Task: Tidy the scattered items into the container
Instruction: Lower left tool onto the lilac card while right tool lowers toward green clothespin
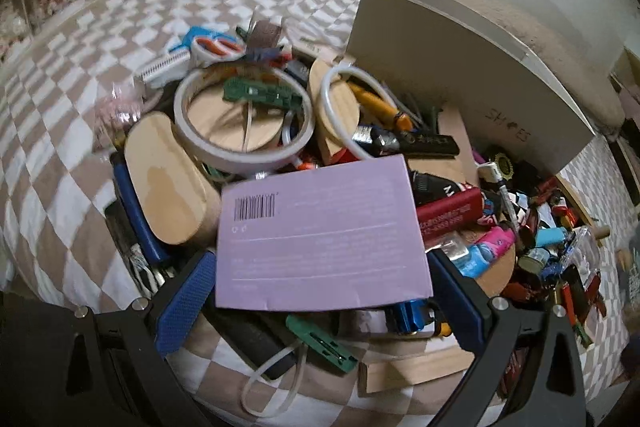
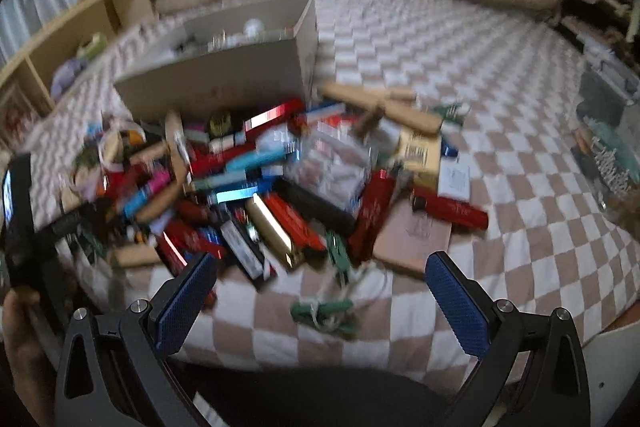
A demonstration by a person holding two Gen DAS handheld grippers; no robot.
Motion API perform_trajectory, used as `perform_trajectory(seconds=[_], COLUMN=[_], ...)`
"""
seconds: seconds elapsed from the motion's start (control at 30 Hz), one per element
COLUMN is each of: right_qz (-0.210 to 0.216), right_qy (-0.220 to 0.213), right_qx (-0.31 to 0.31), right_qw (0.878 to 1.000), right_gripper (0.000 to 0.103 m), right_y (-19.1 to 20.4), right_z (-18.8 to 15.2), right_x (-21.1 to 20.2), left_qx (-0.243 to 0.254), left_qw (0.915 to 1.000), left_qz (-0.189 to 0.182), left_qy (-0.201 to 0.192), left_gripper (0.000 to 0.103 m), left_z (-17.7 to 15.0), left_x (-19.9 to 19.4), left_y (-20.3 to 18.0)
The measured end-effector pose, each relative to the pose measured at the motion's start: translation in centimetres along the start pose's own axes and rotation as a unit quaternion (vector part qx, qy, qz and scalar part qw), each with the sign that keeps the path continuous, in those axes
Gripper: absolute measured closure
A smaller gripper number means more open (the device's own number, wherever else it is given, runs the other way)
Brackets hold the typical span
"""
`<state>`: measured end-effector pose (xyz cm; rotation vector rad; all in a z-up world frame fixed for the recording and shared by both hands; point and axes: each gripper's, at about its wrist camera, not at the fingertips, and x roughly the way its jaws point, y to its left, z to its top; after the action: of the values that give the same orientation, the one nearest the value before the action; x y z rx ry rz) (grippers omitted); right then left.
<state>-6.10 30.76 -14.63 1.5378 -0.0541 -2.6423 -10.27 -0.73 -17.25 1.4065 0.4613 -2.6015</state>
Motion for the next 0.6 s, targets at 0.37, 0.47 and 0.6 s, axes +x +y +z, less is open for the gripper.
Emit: perform_trajectory(seconds=[0.37,0.47,0.6], right_qz=[0.016,0.007,0.013], right_qy=[0.128,0.140,0.154], right_qx=[0.050,0.045,0.065], right_qw=[0.990,0.989,0.986], right_gripper=[0.000,0.000,0.008], right_y=[-1.6,-1.2,-1.0], right_z=[-1.3,-1.8,-2.7], right_x=[4.8,5.4,6.1], left_qx=[-0.017,-0.023,-0.017], left_qw=[0.9998,0.9989,0.9987], left_qz=[-0.011,-0.041,-0.049], left_qy=[-0.007,0.004,0.001], left_gripper=[0.000,0.000,0.001], left_z=[0.3,0.5,0.4], left_x=[0.4,0.9,0.8], left_y=[0.7,0.7,1.1])
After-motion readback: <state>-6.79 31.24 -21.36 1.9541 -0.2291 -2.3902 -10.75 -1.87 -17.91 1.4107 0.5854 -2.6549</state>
